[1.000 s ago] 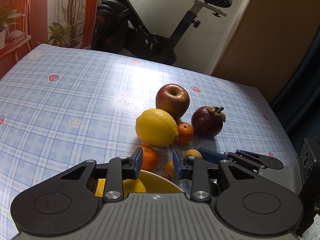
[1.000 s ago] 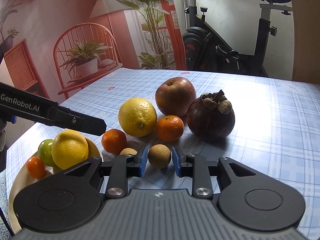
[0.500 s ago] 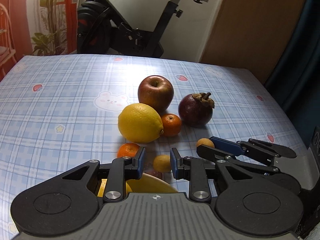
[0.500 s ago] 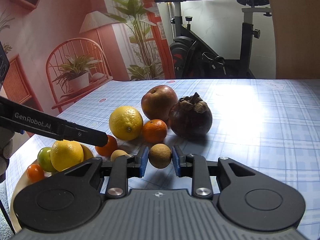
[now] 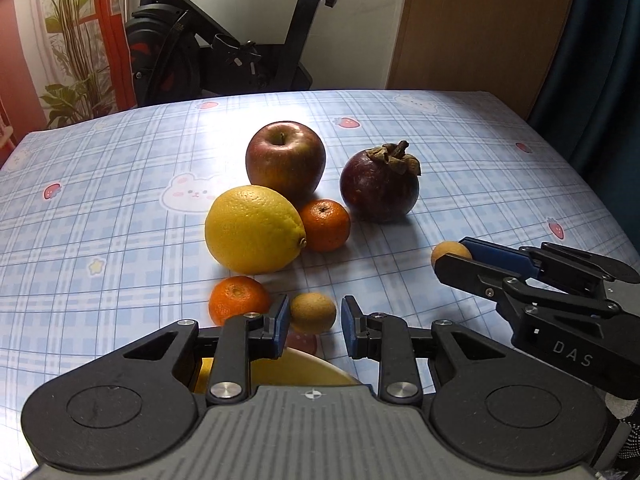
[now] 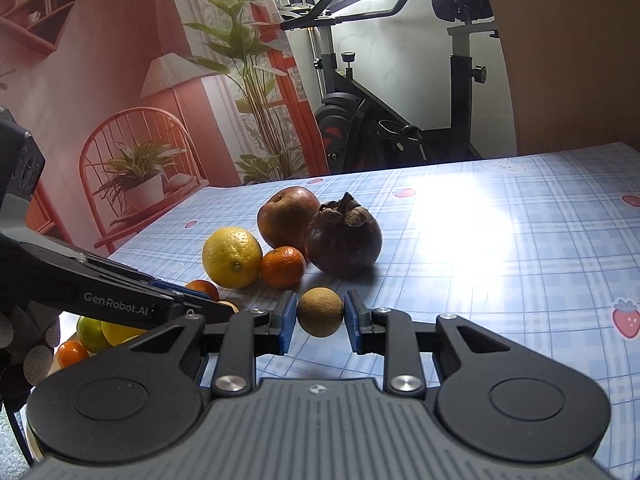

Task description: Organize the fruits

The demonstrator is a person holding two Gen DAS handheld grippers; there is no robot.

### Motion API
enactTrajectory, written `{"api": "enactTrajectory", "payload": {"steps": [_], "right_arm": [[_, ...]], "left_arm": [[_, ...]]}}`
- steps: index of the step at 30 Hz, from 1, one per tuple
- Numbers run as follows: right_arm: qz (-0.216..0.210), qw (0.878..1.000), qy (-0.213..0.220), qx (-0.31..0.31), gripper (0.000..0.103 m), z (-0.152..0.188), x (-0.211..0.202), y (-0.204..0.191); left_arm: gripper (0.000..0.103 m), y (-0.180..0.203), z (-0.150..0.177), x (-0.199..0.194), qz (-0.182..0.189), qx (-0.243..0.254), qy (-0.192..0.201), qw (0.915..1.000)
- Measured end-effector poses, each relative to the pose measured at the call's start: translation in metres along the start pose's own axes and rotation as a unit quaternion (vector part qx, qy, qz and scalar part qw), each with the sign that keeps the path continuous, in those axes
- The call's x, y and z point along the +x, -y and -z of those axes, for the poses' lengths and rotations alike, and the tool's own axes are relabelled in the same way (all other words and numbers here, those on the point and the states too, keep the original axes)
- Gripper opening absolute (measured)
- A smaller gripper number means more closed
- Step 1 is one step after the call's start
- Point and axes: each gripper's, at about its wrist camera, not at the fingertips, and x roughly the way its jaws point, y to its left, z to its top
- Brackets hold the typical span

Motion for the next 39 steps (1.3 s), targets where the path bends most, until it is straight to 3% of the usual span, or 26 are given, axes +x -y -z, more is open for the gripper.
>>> {"api": "enactTrajectory", "payload": {"steps": [11, 29, 39], "right_arm": [[0.002, 1.0, 0.004, -0.001, 0.028, 0.002, -0.001, -0.001], [0.006, 1.0, 0.003, 0.0, 0.028, 0.002, 0.0, 0.0], [0.016, 1.0, 0.0, 0.005, 0.028, 0.001, 0.001, -0.001]], "left_arm": [[0.029, 0.001, -0.004, 0.007, 0.001, -0.01, -0.01, 0.9999], [0.029, 0.011, -0.01, -0.03, 0.029, -0.009, 0.031, 0.999], [0.029, -0.03, 0.003, -0.079, 0.046, -0.075, 0.054, 0.9947]]}}
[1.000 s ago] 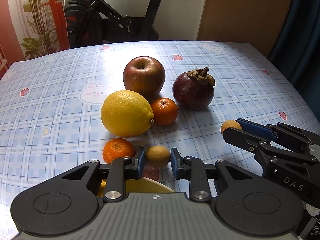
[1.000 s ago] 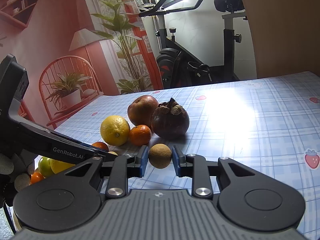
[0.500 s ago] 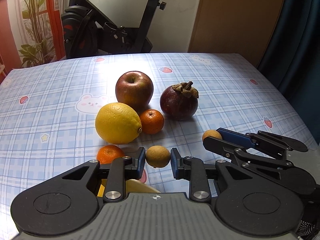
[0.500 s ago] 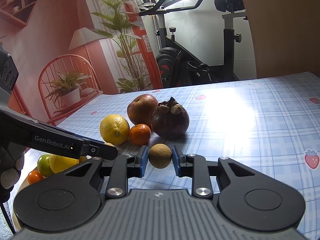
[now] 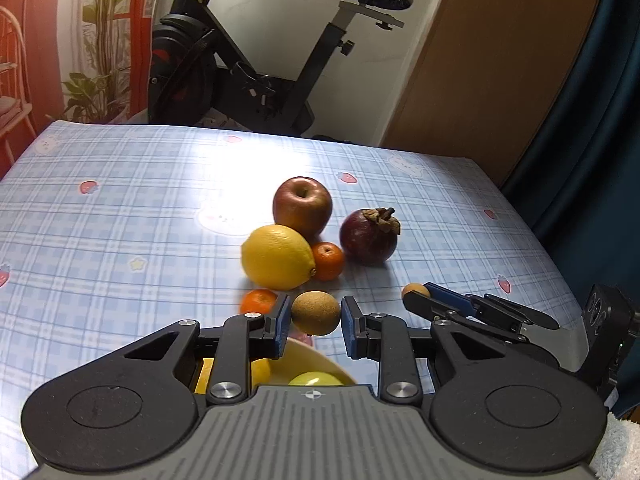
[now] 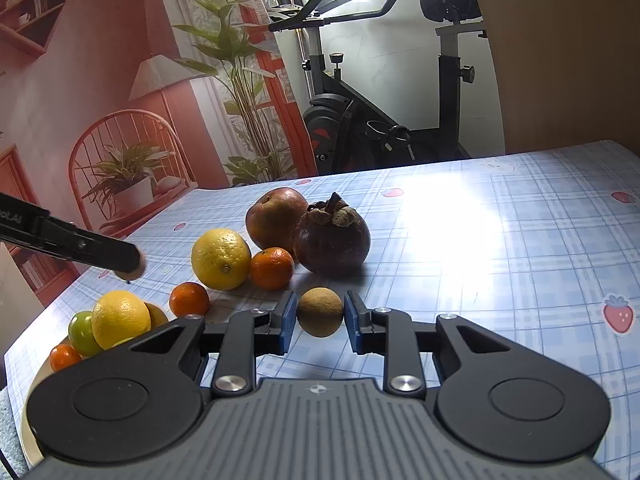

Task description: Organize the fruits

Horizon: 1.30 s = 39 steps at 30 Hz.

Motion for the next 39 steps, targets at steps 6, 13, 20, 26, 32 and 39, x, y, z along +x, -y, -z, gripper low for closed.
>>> {"api": "enactTrajectory", "payload": {"steps": [6, 13, 20, 26, 32, 39], "right_arm": [[0.018, 1.0, -0.014, -0.01, 0.028, 0.001, -0.001, -0.007], [-0.006, 1.0, -0.01, 0.001, 0.028, 0.007, -0.026, -0.037], [-0.046, 0.998, -0.023, -0.03, 0.028, 0.01, -0.046, -0.088], [-0.056, 0.995, -0.06, -0.053, 0.028, 0.024, -0.05, -0.118], [-0.052, 0.993, -0.084, -0.069, 0.028, 0.035, -0.052, -0.132], [-0.052, 0.988, -0.121, -0.086, 0.028, 0.045, -0.042, -0.14]], "left_arm": [[0.029, -0.027, 0.018, -0.026, -0.009, -0.016, -0.004, 0.9998], [0.029, -0.037, 0.041, -0.034, -0.002, -0.021, -0.009, 0.9997], [0.029, -0.034, 0.071, -0.045, 0.008, -0.008, -0.02, 0.9997], [0.029, -0.048, 0.091, -0.054, -0.001, -0.023, -0.026, 0.9994], [0.029, -0.062, 0.105, -0.057, -0.021, -0.034, -0.026, 0.9989], [0.029, -0.064, 0.112, -0.054, -0.043, -0.02, -0.027, 0.9985]]}}
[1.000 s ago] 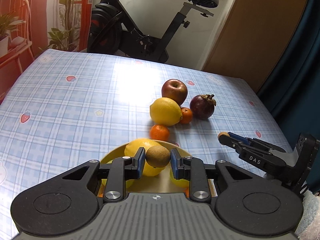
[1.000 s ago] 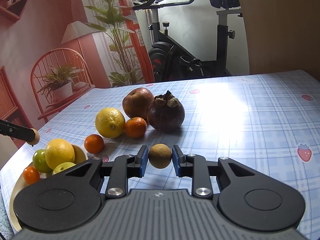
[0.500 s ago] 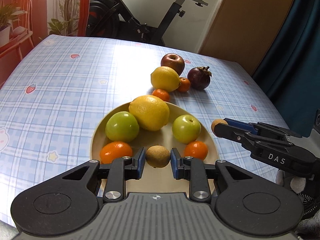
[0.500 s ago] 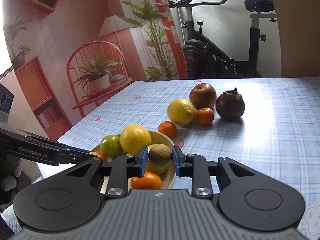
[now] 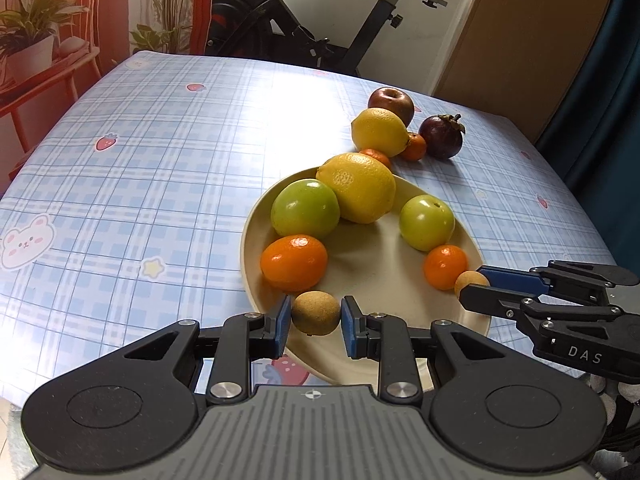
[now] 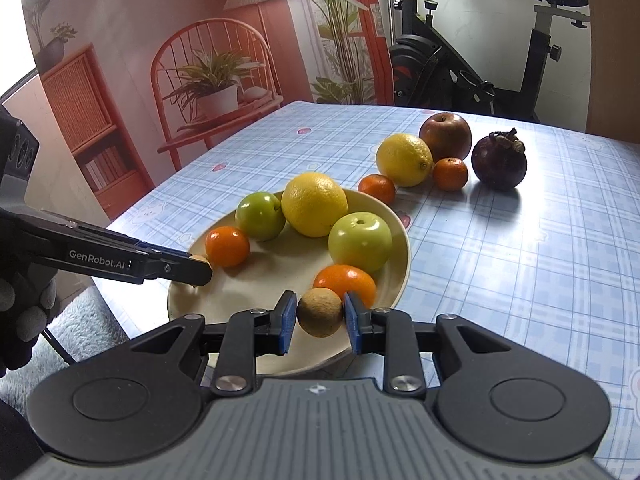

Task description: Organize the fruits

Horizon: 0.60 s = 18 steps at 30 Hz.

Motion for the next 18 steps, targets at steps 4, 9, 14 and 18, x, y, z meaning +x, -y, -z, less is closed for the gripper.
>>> {"api": "enactTrajectory", "payload": {"steps": [4, 9, 14, 18], "right_arm": [[0.004, 1.0, -0.012, -0.008, 0.028, 0.001, 0.007, -0.0017], [0.01, 1.0, -0.014, -0.011, 0.028, 0.0025, 0.0106, -0.0002], [0.015, 1.0, -0.014, -0.02, 0.029, 0.0032, 0.0105, -0.0028], [0.022, 1.0, -0.009, -0.019, 0.029, 0.0026, 0.0078, -0.0027]], "left_arm": [[0.029, 0.0018, 0.0015, 0.0018, -0.008, 0.011, 0.003, 0.9999], [0.029, 0.0036, 0.0034, 0.0028, -0.017, 0.026, 0.003, 0.9995], [0.029, 0.0022, 0.0051, 0.0021, -0.019, 0.025, 0.004, 0.9995], [0.03, 0.0022, 0.0051, -0.0004, -0.019, 0.023, 0.006, 0.9995]]}}
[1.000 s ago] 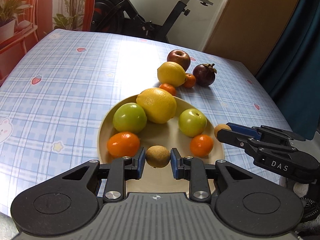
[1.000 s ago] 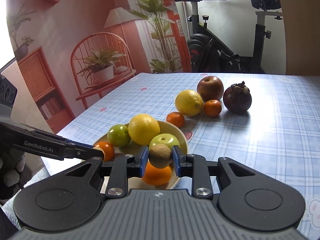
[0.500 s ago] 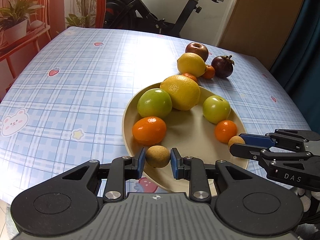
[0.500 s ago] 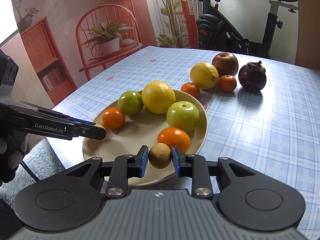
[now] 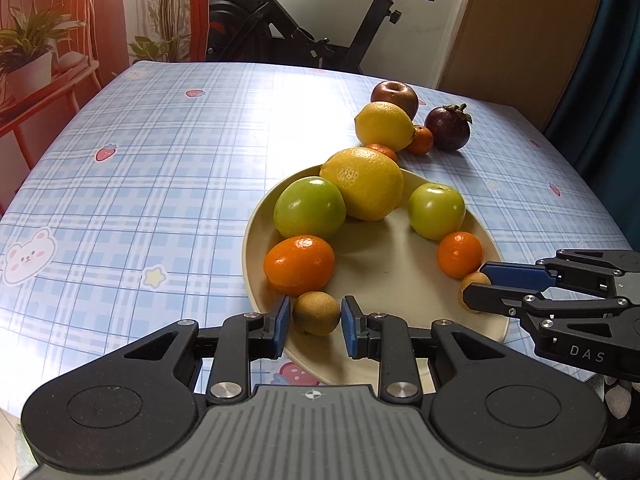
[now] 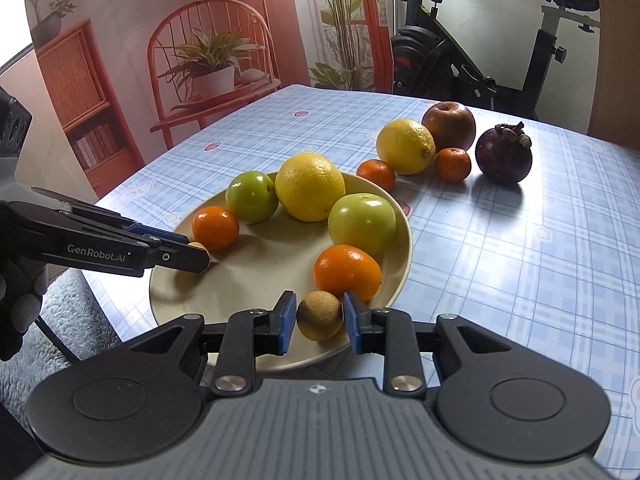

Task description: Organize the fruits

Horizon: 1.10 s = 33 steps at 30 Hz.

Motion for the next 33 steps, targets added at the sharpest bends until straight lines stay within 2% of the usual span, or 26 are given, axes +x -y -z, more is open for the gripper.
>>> {"api": "enactTrajectory", "payload": {"steps": [8, 10, 19, 33], "right_arm": [[0.015, 1.0, 0.015, 0.001, 0.03, 0.001, -0.009, 0.001], [0.018, 1.0, 0.019, 0.001, 0.031, 0.001, -0.011, 0.001], [0.023, 0.998, 0.059, 0.016, 0.034, 0.001, -0.021, 0.006], [0.035, 0.995, 0.081, 0.035, 0.034, 0.0, -0.032, 0.012]], "left_arm": [[0.034, 0.001, 0.002, -0.009, -0.006, -0.011, 0.017, 0.9998], [0.039, 0.0, 0.003, -0.014, -0.003, -0.016, 0.025, 0.9996], [0.039, 0.001, 0.006, -0.025, -0.015, -0.032, 0.057, 0.9978], [0.039, -0.002, 0.008, -0.034, -0.035, -0.055, 0.082, 0.9945]]}}
